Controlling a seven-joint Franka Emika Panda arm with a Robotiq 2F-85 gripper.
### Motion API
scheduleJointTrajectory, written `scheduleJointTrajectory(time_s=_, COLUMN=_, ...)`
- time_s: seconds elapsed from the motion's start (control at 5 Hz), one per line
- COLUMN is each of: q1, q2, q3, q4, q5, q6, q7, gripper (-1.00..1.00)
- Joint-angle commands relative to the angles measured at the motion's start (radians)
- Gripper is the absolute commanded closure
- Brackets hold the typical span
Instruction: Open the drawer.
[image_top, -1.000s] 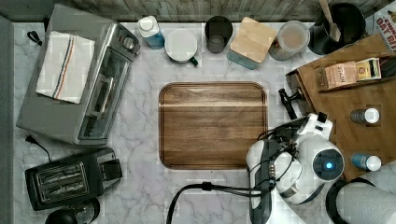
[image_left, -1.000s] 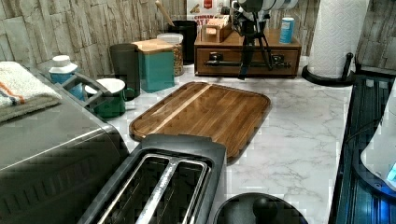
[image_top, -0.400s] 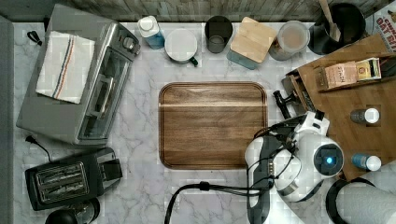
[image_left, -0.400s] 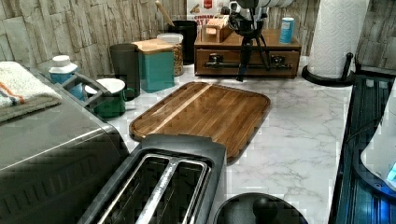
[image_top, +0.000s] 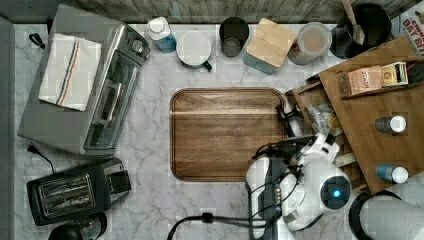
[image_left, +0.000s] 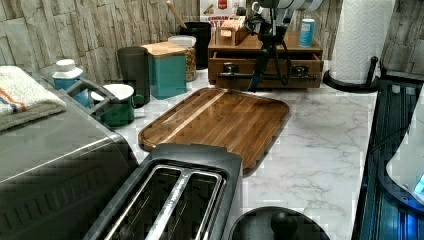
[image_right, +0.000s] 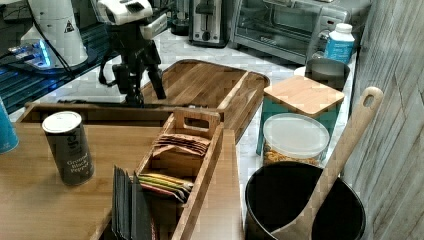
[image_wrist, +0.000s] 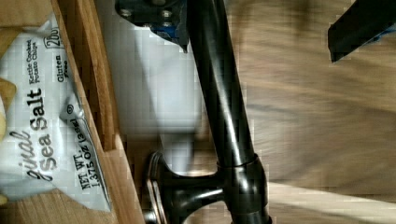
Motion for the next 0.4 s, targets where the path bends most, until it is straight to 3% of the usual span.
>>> scheduleJointTrajectory(time_s=0.2, q1=0.149, q2=-0.171, q3=0.352, q4=-0.323, q5=0.138, q6=-0.1, q7=0.074, gripper=-1.0)
scheduleJointTrajectory(time_s=0.4, q1=0.225, q2=-0.211, q3=0.354, q4=-0.36, q5=0.162, q6=-0.074, q7=0.158, gripper=-1.0)
